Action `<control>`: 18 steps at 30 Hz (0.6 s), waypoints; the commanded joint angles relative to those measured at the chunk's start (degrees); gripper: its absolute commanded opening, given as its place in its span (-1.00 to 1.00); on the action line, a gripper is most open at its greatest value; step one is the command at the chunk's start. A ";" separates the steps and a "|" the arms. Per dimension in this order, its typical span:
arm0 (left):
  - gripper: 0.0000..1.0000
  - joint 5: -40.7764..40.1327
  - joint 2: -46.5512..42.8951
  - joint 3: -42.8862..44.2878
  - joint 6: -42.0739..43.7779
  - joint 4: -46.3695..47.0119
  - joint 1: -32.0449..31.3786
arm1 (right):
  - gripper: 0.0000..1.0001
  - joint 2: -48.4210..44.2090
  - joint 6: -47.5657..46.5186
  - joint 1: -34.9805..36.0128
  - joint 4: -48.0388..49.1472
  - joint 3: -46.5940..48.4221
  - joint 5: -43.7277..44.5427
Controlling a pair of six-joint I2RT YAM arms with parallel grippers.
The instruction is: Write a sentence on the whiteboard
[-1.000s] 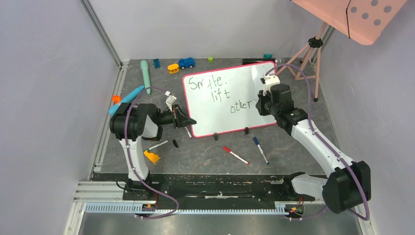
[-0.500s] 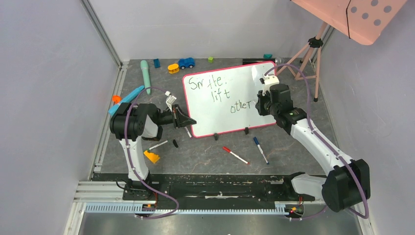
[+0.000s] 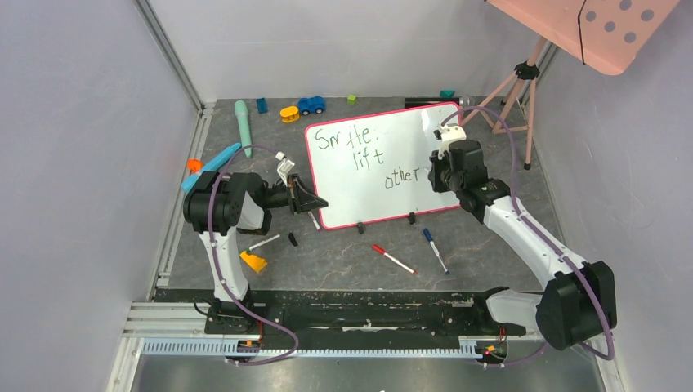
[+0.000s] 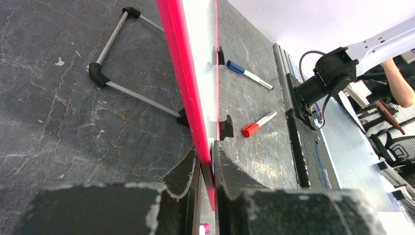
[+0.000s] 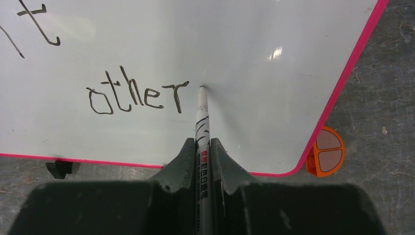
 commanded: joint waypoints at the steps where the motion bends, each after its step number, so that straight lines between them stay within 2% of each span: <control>1: -0.72 2.17 1.12 -0.28 5.12 3.78 -0.46 | -1.00 0.49 -0.17 -0.28 2.38 2.63 1.91; 18: -0.72 2.20 1.02 -0.33 5.23 3.76 -0.43 | -1.00 2.35 -0.47 -0.29 3.26 3.21 1.35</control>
